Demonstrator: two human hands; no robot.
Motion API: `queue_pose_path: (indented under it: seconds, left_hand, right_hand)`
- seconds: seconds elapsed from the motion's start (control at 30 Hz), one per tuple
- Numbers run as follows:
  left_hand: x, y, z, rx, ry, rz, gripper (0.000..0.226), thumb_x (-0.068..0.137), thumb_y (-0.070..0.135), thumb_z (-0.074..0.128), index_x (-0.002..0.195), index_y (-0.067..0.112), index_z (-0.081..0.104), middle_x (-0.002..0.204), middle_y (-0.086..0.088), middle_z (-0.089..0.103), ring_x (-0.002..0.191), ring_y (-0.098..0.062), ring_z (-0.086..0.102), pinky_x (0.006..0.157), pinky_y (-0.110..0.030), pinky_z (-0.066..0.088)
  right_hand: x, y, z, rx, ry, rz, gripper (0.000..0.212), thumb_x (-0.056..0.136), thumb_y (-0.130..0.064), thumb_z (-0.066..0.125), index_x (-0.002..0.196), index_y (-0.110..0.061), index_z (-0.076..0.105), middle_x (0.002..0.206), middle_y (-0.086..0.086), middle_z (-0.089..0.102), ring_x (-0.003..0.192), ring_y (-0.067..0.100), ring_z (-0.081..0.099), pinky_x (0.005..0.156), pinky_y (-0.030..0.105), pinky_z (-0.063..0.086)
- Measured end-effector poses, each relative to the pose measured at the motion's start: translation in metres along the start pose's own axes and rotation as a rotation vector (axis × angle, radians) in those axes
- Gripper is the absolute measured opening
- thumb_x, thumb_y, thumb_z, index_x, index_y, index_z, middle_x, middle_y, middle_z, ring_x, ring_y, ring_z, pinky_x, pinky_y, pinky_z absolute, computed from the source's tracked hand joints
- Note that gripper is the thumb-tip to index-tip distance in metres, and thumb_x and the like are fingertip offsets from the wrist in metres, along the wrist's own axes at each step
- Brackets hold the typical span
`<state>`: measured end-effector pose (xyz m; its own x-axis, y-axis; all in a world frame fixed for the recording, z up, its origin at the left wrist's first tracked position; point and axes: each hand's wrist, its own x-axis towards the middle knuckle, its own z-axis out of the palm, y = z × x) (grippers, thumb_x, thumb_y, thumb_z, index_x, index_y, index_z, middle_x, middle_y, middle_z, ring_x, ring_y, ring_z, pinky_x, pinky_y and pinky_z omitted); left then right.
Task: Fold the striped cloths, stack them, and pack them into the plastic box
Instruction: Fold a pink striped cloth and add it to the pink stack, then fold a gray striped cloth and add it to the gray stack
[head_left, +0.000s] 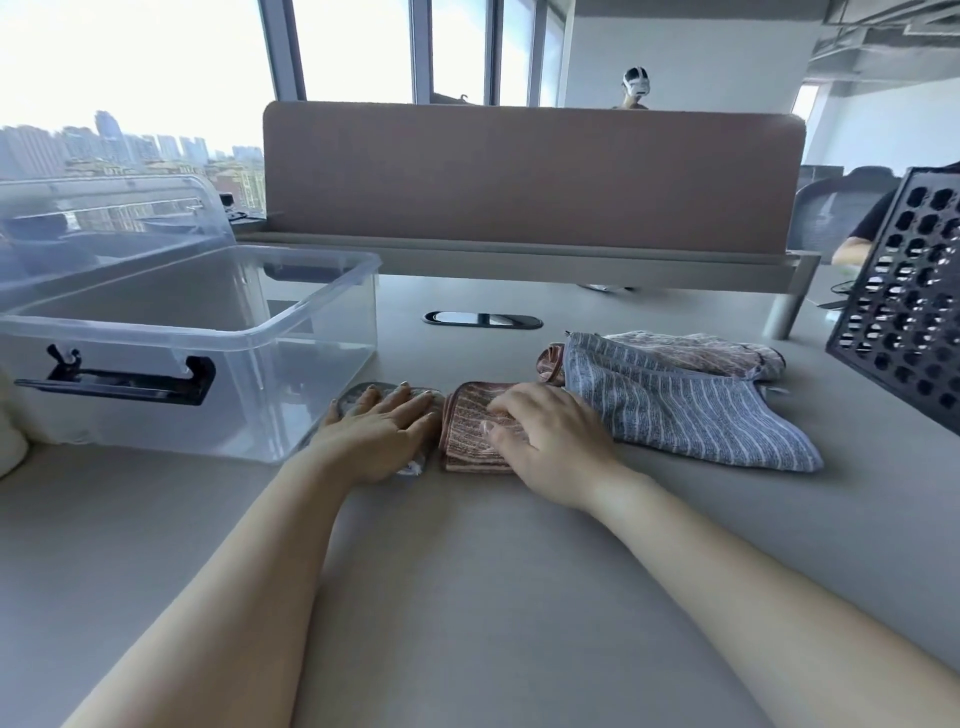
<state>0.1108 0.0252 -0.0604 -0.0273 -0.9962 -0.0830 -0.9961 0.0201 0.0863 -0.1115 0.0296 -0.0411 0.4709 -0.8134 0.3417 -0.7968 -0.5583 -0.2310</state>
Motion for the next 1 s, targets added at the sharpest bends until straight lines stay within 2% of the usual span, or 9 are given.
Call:
queue_pose_path:
  seconds: [0.1, 0.17, 0.23, 0.37, 0.63, 0.73, 0.83, 0.93, 1.0]
  left_hand:
    - [-0.006, 0.006, -0.006, -0.087, 0.089, -0.050, 0.056, 0.092, 0.056, -0.003, 0.147, 0.047, 0.002, 0.157, 0.019, -0.011, 0.147, -0.018, -0.013, 0.117, -0.051, -0.007]
    - [-0.005, 0.007, -0.001, -0.066, 0.064, -0.028, 0.063, 0.084, 0.059, -0.007, 0.146, 0.050, 0.000, 0.158, 0.019, -0.010, 0.147, -0.019, -0.011, 0.117, -0.053, -0.004]
    - [-0.002, 0.005, 0.002, -0.063, 0.029, -0.034, 0.068, 0.078, 0.061, -0.008, 0.145, 0.053, 0.000, 0.158, 0.019, -0.008, 0.147, -0.018, -0.009, 0.116, -0.053, -0.001]
    - [-0.003, 0.009, -0.001, -0.065, 0.040, -0.094, 0.050, 0.096, 0.053, 0.005, 0.147, 0.050, 0.000, 0.159, 0.016, -0.009, 0.147, -0.020, -0.008, 0.116, -0.053, -0.003]
    - [0.004, 0.007, 0.000, -0.041, 0.051, -0.077, 0.050, 0.096, 0.055, 0.007, 0.145, 0.053, 0.000, 0.158, 0.019, -0.008, 0.148, -0.018, -0.007, 0.116, -0.053, -0.002]
    - [0.004, 0.006, -0.001, -0.020, 0.032, -0.065, 0.050, 0.096, 0.056, 0.007, 0.146, 0.051, 0.000, 0.159, 0.017, -0.007, 0.148, -0.018, -0.008, 0.116, -0.053, -0.002]
    - [-0.001, 0.016, -0.009, -0.038, 0.104, -0.074, 0.053, 0.096, 0.056, 0.009, 0.148, 0.045, 0.008, 0.160, 0.013, -0.001, 0.148, -0.018, -0.002, 0.117, -0.050, 0.000]
    - [-0.004, 0.051, -0.025, -0.220, 0.317, -0.071, 0.054, 0.096, 0.055, 0.027, 0.145, 0.032, 0.033, 0.156, 0.006, 0.027, 0.141, -0.021, 0.030, 0.114, -0.041, 0.023]
    - [-0.002, 0.083, -0.036, -0.366, 0.370, -0.013, 0.048, 0.095, 0.050, 0.041, 0.136, 0.028, 0.047, 0.144, 0.002, 0.046, 0.125, -0.023, 0.050, 0.101, -0.037, 0.042]
  right_hand:
    - [0.016, -0.010, 0.006, -0.034, -0.203, 0.028, 0.050, 0.096, -0.056, 0.024, 0.145, -0.044, 0.024, 0.160, -0.008, 0.011, 0.148, 0.019, 0.005, 0.117, 0.041, 0.001]
    - [0.022, -0.014, 0.015, -0.083, -0.379, 0.072, 0.053, 0.094, -0.062, 0.019, 0.145, -0.052, 0.010, 0.160, -0.011, -0.003, 0.148, 0.022, -0.008, 0.117, 0.045, -0.006]
    - [0.027, -0.016, 0.021, -0.111, -0.430, 0.111, 0.056, 0.092, -0.064, 0.017, 0.145, -0.053, 0.006, 0.160, -0.011, -0.006, 0.147, 0.024, -0.010, 0.117, 0.047, -0.007]
    - [0.035, -0.020, 0.025, -0.139, -0.425, 0.159, 0.058, 0.091, -0.065, 0.015, 0.146, -0.050, 0.003, 0.160, -0.009, -0.007, 0.147, 0.027, -0.009, 0.117, 0.050, -0.005]
    - [0.032, -0.021, 0.026, -0.156, -0.430, 0.130, 0.060, 0.091, -0.065, 0.016, 0.147, -0.048, 0.003, 0.160, -0.009, -0.006, 0.148, 0.026, -0.008, 0.117, 0.050, -0.006]
    - [0.030, -0.023, 0.027, -0.121, -0.407, 0.115, 0.060, 0.092, -0.064, 0.017, 0.148, -0.046, 0.005, 0.161, -0.009, -0.003, 0.148, 0.026, -0.006, 0.117, 0.049, -0.006]
    - [0.023, -0.016, 0.016, -0.048, -0.238, 0.056, 0.058, 0.094, -0.059, 0.024, 0.148, -0.037, 0.020, 0.160, -0.006, 0.013, 0.148, 0.022, 0.005, 0.118, 0.046, -0.003]
    - [0.010, 0.014, -0.010, 0.049, -0.038, 0.084, 0.048, 0.095, -0.049, 0.038, 0.136, -0.024, 0.045, 0.147, -0.002, 0.041, 0.138, 0.020, 0.032, 0.114, 0.040, 0.022]
    - [-0.005, 0.047, -0.026, 0.106, 0.018, 0.160, 0.037, 0.093, -0.041, 0.049, 0.122, -0.020, 0.056, 0.133, -0.001, 0.053, 0.125, 0.021, 0.045, 0.103, 0.036, 0.037]
